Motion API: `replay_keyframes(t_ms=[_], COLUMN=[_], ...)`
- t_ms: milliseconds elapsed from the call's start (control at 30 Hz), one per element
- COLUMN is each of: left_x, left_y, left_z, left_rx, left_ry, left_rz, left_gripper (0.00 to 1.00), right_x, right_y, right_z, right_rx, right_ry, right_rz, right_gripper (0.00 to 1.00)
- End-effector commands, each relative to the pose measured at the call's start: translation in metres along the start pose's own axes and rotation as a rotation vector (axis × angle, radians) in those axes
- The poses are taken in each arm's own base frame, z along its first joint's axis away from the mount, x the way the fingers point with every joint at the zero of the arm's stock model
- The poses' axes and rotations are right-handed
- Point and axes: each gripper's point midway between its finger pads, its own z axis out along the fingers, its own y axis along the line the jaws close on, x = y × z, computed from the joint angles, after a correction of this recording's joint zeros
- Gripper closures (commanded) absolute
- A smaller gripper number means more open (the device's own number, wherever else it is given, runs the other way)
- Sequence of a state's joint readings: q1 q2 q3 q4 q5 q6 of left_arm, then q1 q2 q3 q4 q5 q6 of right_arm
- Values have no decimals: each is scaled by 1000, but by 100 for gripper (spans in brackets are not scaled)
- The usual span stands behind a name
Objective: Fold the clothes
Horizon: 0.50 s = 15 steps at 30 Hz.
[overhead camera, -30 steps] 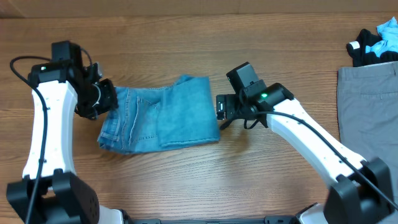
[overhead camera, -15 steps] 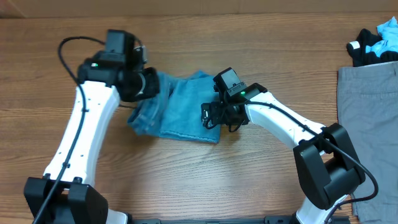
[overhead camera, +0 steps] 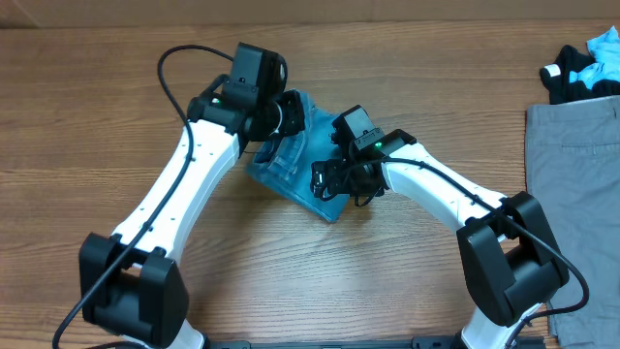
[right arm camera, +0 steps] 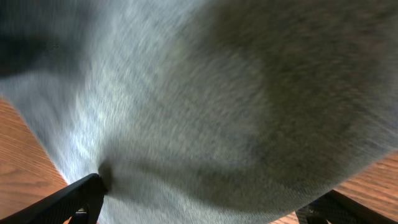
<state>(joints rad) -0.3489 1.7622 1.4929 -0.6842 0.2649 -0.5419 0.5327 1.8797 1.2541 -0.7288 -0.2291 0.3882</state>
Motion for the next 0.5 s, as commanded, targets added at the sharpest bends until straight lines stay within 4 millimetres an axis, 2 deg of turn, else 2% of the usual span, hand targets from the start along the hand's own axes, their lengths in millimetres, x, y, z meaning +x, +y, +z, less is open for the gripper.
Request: replay_keyframes(t_ms=[0,300,467], left_x=[-2,10,22], left_y=[-25,-35,-49], left_z=[6,17,21], left_rx=[97,123,125], left_ry=[13,54,67], left_rz=[-15,9,60], left_gripper=[96,95,87], right_x=[2,-1,-7], right_y=[3,-26,-42], right_z=[0,-6,-11], right_rx=[-4,43,44], right_ry=[2,15,11], right_rz=[-2,58,90], right_gripper=[1,0,0])
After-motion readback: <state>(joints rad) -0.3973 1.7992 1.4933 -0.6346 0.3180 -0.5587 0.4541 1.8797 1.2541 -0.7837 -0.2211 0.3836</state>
